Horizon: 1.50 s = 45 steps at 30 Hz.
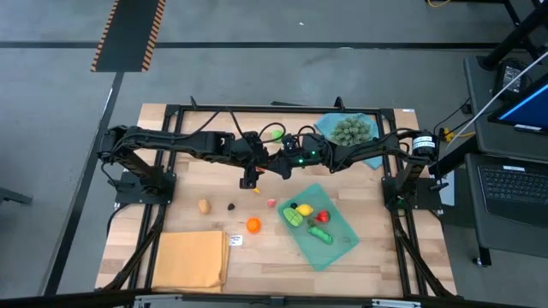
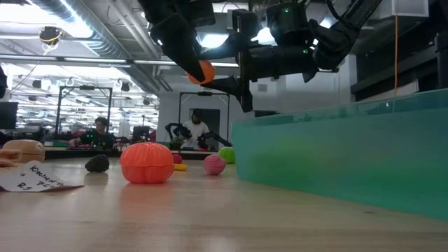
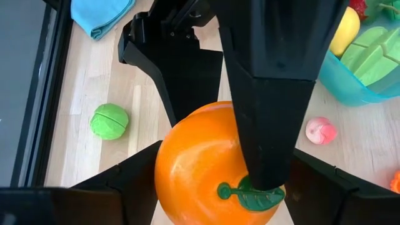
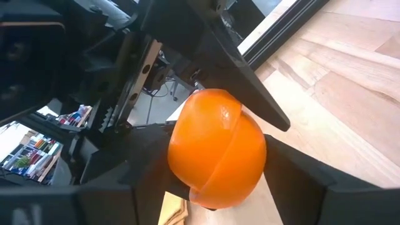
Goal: Pick and placing Produce into tupperware
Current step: Put the orange into the green bin
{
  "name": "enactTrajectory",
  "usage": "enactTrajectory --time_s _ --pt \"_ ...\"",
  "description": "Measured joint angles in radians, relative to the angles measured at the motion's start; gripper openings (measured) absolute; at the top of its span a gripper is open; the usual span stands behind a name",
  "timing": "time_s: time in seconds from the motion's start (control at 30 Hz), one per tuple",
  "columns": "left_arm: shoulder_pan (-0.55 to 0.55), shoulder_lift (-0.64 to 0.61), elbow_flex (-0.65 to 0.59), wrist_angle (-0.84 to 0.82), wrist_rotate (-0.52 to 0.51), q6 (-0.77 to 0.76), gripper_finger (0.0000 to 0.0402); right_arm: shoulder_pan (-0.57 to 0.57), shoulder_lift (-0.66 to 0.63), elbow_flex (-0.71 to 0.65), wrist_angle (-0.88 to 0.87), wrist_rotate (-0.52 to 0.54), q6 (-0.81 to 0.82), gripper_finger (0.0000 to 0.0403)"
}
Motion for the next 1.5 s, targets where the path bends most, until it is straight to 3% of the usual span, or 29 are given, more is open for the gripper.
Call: enactTrajectory --time_s 0.6,0.87,1.03,1.33,1.5 --pt "0.002 -0.072 -0.002 -0.062 -0.007 0.035 0.0286 -0.007 -0.004 0.003 0.025 -0.056 0.005 0.0221" --pt "0.016 -0.142 -0.002 -0.133 -0.07 -0.009 0.0286 -0.008 -0.003 0.0 0.021 -0.156 0.004 0.0225" --pt "0.039 -0.193 -0.027 -0.121 -0.052 -0.026 0.0286 -0.019 -0.011 -0.001 0.018 -0.19 -0.034 0.0218" --pt "0.034 -0.343 -0.189 -0.01 -0.04 -0.088 0.0286 -0.074 -0.124 -0.076 -0.044 -0.207 -0.156 0.0217" --pt "0.033 -0.44 -0.32 0.122 -0.032 -0.108 0.0286 -0.086 -0.239 -0.176 -0.044 -0.152 -0.233 0.0222"
